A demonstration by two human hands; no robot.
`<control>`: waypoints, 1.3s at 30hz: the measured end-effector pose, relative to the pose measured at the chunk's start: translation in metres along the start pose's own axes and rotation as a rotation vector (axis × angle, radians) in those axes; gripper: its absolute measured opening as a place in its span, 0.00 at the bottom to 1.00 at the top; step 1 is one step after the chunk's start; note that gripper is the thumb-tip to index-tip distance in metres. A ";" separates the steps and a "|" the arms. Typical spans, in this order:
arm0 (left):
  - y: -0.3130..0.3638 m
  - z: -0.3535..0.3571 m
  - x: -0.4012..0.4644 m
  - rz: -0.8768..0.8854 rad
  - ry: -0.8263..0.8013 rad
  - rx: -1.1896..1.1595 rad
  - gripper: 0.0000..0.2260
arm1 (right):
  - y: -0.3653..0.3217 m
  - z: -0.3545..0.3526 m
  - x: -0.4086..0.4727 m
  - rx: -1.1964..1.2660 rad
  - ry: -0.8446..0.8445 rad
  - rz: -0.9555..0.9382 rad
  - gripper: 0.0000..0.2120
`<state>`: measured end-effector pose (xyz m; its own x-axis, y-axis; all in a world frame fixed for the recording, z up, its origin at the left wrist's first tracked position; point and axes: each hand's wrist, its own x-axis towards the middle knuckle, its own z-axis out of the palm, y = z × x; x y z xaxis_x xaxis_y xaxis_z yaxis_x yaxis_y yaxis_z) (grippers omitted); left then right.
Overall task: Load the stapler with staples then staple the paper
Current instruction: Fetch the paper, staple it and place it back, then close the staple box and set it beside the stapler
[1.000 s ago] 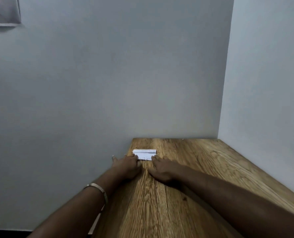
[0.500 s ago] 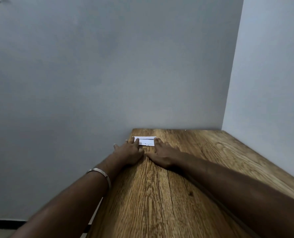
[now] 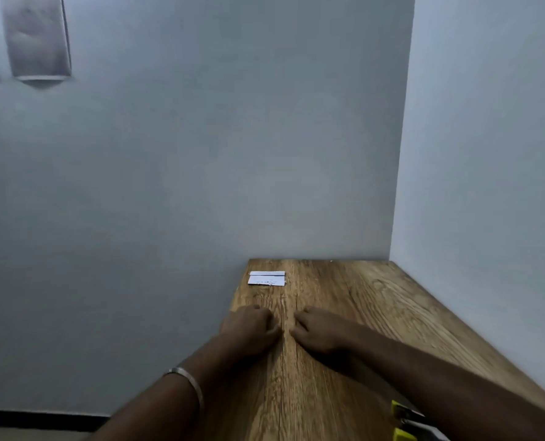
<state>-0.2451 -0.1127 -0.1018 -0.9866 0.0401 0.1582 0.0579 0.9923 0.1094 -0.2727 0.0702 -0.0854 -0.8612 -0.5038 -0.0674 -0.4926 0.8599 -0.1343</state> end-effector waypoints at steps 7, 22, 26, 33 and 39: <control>0.041 -0.010 -0.078 0.047 0.007 -0.070 0.17 | -0.006 -0.005 -0.091 0.067 0.074 -0.073 0.15; 0.105 -0.022 -0.196 0.190 0.117 -0.197 0.15 | -0.016 0.013 -0.202 0.099 0.231 -0.170 0.18; 0.105 -0.017 -0.198 0.193 0.172 -0.300 0.14 | -0.011 0.013 -0.204 0.222 0.271 -0.152 0.19; 0.123 -0.013 -0.198 0.207 0.195 -0.504 0.13 | 0.034 -0.014 -0.227 0.413 0.496 0.002 0.15; 0.148 -0.012 -0.206 0.267 0.133 -0.640 0.15 | 0.093 -0.022 -0.261 0.500 0.564 0.193 0.13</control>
<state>-0.0316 0.0242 -0.1063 -0.9015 0.2173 0.3742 0.4139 0.6853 0.5992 -0.0963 0.2836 -0.0586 -0.9257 -0.1155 0.3601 -0.3273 0.7216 -0.6100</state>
